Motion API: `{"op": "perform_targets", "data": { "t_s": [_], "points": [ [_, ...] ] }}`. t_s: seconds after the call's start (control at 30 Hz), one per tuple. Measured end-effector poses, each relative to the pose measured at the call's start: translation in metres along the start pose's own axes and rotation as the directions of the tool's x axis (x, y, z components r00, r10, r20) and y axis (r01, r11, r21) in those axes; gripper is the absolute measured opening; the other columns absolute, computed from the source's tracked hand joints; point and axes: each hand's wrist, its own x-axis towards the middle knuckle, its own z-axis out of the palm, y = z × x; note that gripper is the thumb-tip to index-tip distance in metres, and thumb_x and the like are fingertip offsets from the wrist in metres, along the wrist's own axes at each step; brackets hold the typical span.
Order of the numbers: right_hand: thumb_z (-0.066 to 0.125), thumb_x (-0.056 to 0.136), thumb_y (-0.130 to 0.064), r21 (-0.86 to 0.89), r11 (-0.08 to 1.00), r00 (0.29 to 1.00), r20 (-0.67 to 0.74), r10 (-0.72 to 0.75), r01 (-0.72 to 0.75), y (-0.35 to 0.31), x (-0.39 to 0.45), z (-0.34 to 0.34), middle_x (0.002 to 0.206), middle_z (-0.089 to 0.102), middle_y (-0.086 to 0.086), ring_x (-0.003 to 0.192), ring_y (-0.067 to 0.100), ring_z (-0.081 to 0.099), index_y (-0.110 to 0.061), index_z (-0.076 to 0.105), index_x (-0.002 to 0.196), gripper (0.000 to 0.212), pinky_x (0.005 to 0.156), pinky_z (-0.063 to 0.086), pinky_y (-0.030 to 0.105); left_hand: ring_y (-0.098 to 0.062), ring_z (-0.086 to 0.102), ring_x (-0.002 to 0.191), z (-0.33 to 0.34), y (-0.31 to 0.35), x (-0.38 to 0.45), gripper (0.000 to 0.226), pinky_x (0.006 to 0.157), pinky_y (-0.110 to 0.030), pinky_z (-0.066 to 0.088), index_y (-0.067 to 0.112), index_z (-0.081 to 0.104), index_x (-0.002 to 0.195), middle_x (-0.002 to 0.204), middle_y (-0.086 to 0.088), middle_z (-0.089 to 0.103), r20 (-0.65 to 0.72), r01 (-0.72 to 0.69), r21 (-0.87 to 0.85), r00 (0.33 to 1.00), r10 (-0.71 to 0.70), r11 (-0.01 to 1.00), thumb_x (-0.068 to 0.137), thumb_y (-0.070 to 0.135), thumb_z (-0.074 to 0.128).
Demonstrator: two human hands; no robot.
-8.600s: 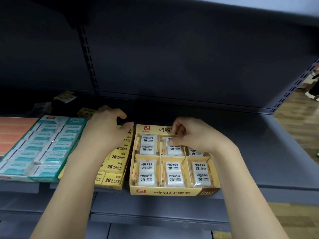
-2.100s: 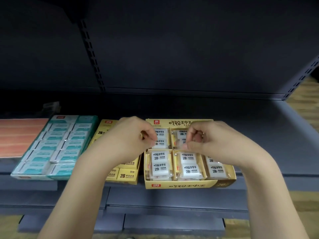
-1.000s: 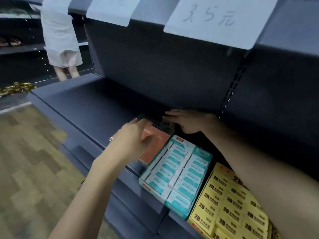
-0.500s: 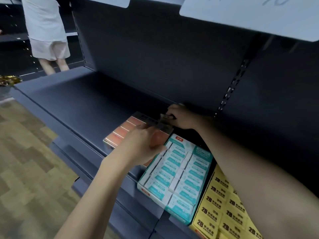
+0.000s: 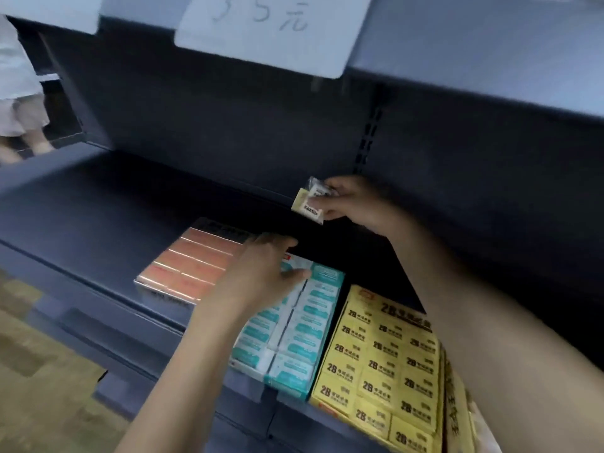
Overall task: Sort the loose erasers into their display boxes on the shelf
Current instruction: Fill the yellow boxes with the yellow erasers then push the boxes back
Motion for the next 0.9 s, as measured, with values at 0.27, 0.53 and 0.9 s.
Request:
{"op": "perform_targets", "data": {
  "t_s": [0.27, 0.53, 0.9],
  "points": [
    [0.054, 0.09, 0.003, 0.196, 0.972, 0.987, -0.067, 0.147, -0.131, 0.013, -0.134, -0.074, 0.096, 0.065, 0.006, 0.085, 0.01, 0.065, -0.002, 0.061, 0.104, 0.016, 0.08, 0.054, 0.017, -0.02, 0.041, 0.126, 0.037, 0.078, 0.004, 0.051, 0.096, -0.026, 0.035, 0.023, 0.045, 0.135, 0.138, 0.0, 0.048, 0.026, -0.107, -0.077, 0.994, 0.11, 0.991, 0.089, 0.042, 0.056],
    [0.061, 0.089, -0.005, 0.12, 0.98, 0.937, -0.293, 0.19, -0.161, 0.047, -0.256, -0.12, 0.097, 0.07, 0.009, 0.089, 0.011, 0.069, -0.009, 0.067, 0.1, 0.014, 0.078, 0.055, 0.021, -0.007, 0.055, 0.078, 0.079, 0.152, -0.018, 0.019, 0.066, -0.023, 0.041, 0.027, 0.067, 0.104, 0.085, 0.011, 0.061, 0.019, -0.24, -0.201, 0.968, 0.248, 0.95, 0.088, 0.032, 0.059],
    [0.064, 0.086, -0.005, 0.176, 0.967, 0.887, -0.395, 0.241, -0.185, 0.079, -0.319, -0.147, 0.094, 0.069, 0.005, 0.085, 0.013, 0.069, -0.018, 0.062, 0.093, 0.015, 0.077, 0.057, 0.026, -0.003, 0.049, 0.066, 0.111, 0.186, -0.033, 0.015, 0.061, -0.023, 0.038, 0.02, 0.068, 0.094, 0.075, 0.012, 0.055, 0.015, -0.194, -0.15, 0.98, 0.198, 0.97, 0.084, 0.031, 0.065]
  ]
}}
